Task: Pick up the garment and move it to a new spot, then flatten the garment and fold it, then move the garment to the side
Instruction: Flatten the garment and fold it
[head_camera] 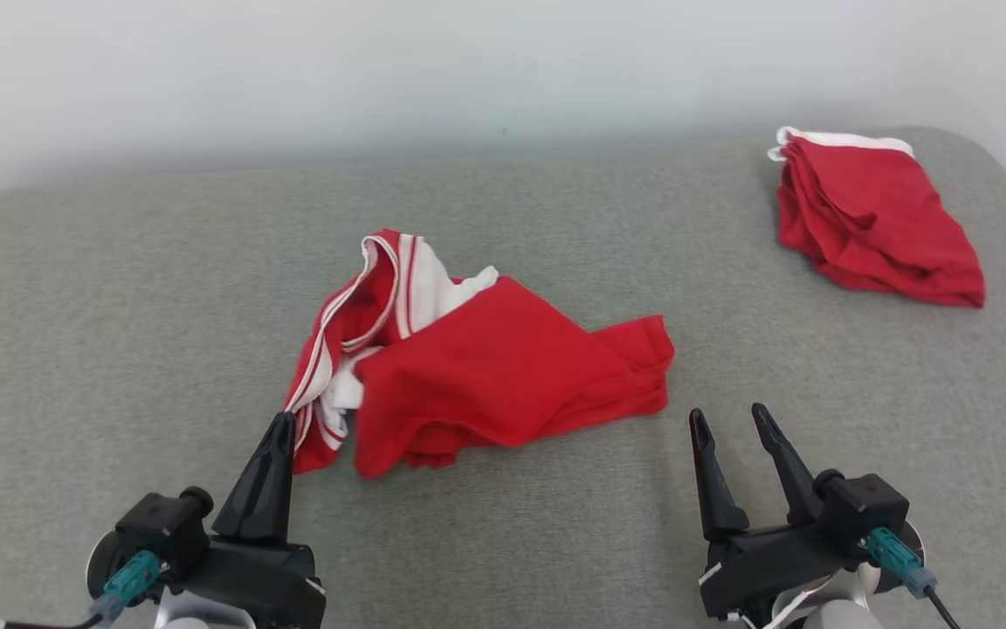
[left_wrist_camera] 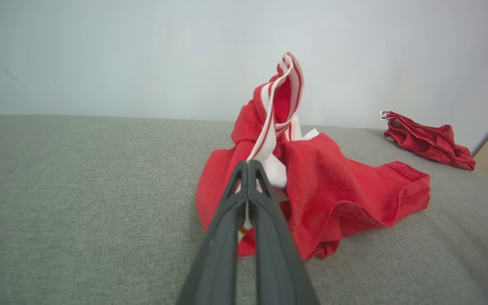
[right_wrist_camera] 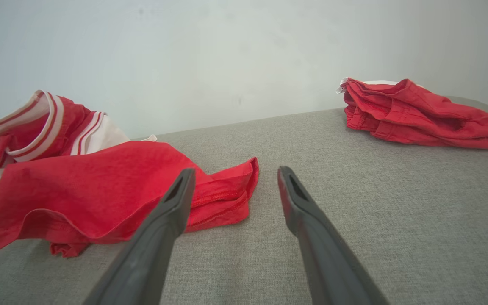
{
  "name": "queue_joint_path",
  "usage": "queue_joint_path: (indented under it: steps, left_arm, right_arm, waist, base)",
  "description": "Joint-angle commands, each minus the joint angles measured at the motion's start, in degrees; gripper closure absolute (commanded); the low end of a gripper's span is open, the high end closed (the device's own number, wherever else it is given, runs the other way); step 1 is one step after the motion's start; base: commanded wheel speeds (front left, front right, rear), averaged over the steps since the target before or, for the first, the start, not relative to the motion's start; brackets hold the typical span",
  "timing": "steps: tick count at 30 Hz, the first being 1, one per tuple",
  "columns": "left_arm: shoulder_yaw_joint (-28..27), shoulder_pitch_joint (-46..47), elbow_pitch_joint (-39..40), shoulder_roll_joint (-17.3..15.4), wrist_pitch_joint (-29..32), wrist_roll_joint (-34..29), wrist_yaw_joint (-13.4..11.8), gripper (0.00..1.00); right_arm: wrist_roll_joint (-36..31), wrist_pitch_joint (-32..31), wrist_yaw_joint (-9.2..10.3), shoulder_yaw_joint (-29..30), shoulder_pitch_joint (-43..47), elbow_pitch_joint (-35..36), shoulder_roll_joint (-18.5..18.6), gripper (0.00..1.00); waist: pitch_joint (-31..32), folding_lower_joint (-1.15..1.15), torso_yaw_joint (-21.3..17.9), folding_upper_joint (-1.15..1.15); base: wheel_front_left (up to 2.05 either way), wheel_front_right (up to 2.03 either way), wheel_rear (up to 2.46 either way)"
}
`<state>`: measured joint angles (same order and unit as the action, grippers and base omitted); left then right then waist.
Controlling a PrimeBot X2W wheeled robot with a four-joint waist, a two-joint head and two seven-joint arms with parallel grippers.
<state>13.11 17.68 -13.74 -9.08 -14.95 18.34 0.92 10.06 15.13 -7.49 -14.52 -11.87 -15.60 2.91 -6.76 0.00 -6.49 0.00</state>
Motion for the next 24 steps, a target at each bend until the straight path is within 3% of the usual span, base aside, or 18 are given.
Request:
queue_joint_path:
  steps: [1,16,24]
  left_arm:
    - [-0.25,-1.16,0.59,-0.08,-0.33,-0.24,0.09,1.00]
    - [-1.63,-11.96,21.63,-1.85,4.90,0.74,-4.10,1.00]
    - [-3.62,-12.77,16.76,-2.50,4.07,2.04,-4.68,1.00]
  right_arm:
    - [0.23,0.03,-0.01,-0.07,1.04,-0.07,-0.02,0.00]
    - [0.11,0.03,-0.01,1.95,2.74,0.06,-0.02,0.00]
    - [0.18,0.03,-0.01,0.88,1.46,-0.58,0.07,0.00]
  waist:
    - [1.32,0.00,1.80,0.00]
    - [3.21,0.00,7.35,0.00]
    - [2.75,0.00,6.44,0.00]
  base:
    - [0.00,0.00,0.00]
    - [0.00,0.00,0.00]
    - [0.00,0.00,0.00]
